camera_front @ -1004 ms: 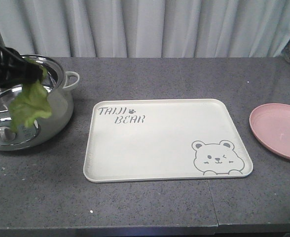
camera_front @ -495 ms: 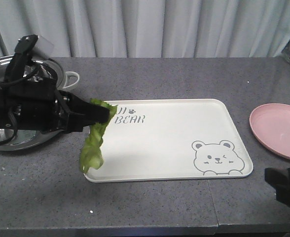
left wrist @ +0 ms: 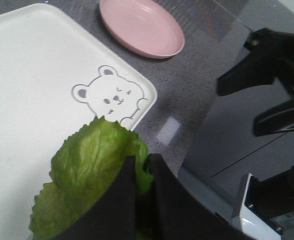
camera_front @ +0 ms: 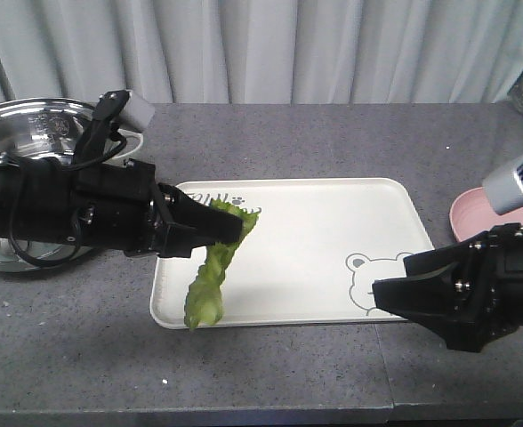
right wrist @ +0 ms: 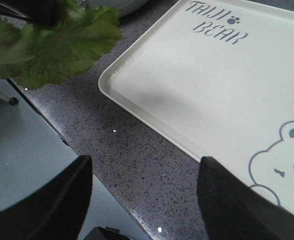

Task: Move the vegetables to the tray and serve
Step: 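Lift the lettuce out of the pot toward the right gripper, then grasp the lettuce with the right gripper from the left gripper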

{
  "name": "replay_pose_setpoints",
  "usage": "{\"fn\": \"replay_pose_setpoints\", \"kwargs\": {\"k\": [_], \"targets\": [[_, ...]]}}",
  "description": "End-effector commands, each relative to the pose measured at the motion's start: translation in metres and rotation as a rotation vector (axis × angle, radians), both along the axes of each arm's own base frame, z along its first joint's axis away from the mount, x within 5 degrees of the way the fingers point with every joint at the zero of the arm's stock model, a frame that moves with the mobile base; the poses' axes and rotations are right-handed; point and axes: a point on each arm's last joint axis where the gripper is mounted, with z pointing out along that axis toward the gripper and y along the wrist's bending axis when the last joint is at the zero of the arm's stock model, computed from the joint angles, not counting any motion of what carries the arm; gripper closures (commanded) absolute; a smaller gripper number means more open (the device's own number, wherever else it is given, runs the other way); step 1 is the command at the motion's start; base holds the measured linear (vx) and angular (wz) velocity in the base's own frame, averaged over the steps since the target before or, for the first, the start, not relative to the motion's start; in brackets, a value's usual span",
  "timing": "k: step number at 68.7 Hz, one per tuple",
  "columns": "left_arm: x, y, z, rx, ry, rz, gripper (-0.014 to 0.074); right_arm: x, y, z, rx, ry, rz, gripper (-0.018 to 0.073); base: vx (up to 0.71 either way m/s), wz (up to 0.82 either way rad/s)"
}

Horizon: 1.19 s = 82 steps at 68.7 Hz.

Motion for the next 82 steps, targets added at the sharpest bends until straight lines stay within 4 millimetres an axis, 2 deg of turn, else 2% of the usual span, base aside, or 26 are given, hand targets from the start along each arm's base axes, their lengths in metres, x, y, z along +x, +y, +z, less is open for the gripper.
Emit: {"fn": "replay_pose_setpoints", "kwargs": {"k": [1,14,26,38,53,68,82], "targets": [[-0.008,-0.005,0.026,-0.142,-0.046,-0.033,0.0603,0.010,0.005,0.010,0.095,-0.041,0.026,0.0123,0.00,0.00],[-0.009,-0.007,0.031,-0.203,-0.043,-0.049,0.0603,0.028,0.014,0.002,0.229,-0.036,0.110,0.0093,0.00,0.00],[-0.011,-0.008,0.033,-0.229,-0.030,-0.061,0.0603,0.041,0.038,-0.010,0.214,-0.042,0.184,0.0008,0.00,0.00],[-0.012,-0.008,0.034,-0.232,-0.025,-0.077,0.0603,0.058,0.066,-0.008,0.168,-0.109,0.276,0.0003,0.00,0.00],[-0.014,-0.008,0.034,-0.234,-0.021,-0.091,0.0603,0.078,0.084,-0.014,0.237,-0.180,0.315,0.0006,0.00,0.00],[-0.014,-0.008,0.034,-0.234,-0.021,-0.090,0.0603,0.079,0.103,-0.023,0.342,-0.250,0.443,0.0007,0.00,0.00],[-0.014,-0.008,0.033,-0.231,-0.021,-0.094,0.0603,0.075,0.105,-0.020,0.376,-0.276,0.484,0.0037,0.00,0.00]]}}
